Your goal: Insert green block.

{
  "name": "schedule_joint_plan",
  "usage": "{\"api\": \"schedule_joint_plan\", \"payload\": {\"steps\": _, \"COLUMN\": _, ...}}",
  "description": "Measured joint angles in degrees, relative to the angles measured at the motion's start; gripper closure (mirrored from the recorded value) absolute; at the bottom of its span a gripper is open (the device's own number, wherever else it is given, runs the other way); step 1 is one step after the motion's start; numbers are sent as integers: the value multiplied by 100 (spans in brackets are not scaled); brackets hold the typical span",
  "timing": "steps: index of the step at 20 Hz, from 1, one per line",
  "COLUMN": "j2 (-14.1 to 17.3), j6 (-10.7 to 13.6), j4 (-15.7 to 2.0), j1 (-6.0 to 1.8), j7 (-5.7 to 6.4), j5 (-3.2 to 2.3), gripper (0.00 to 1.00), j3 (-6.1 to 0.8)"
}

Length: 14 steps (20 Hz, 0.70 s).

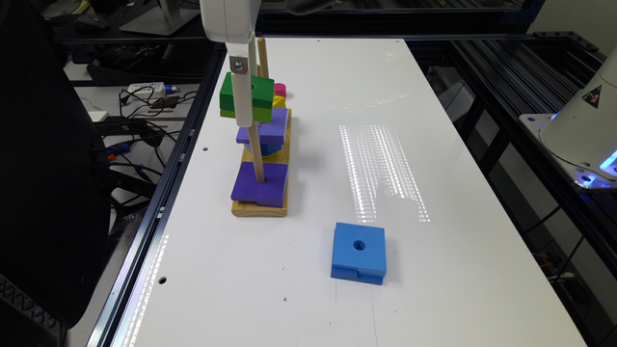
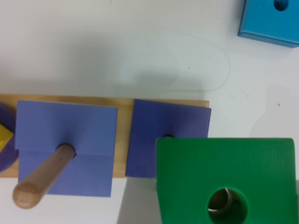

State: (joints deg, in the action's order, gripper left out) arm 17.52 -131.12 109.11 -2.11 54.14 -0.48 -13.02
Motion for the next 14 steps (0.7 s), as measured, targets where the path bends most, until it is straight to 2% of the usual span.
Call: {"api": "schedule_joint_plan", "payload": {"steps": 14, "j2": 62, "j6": -6, "j4": 0, "j1": 0, "j7": -1, "j5": -4, "gripper": 100, "j3": 3}}
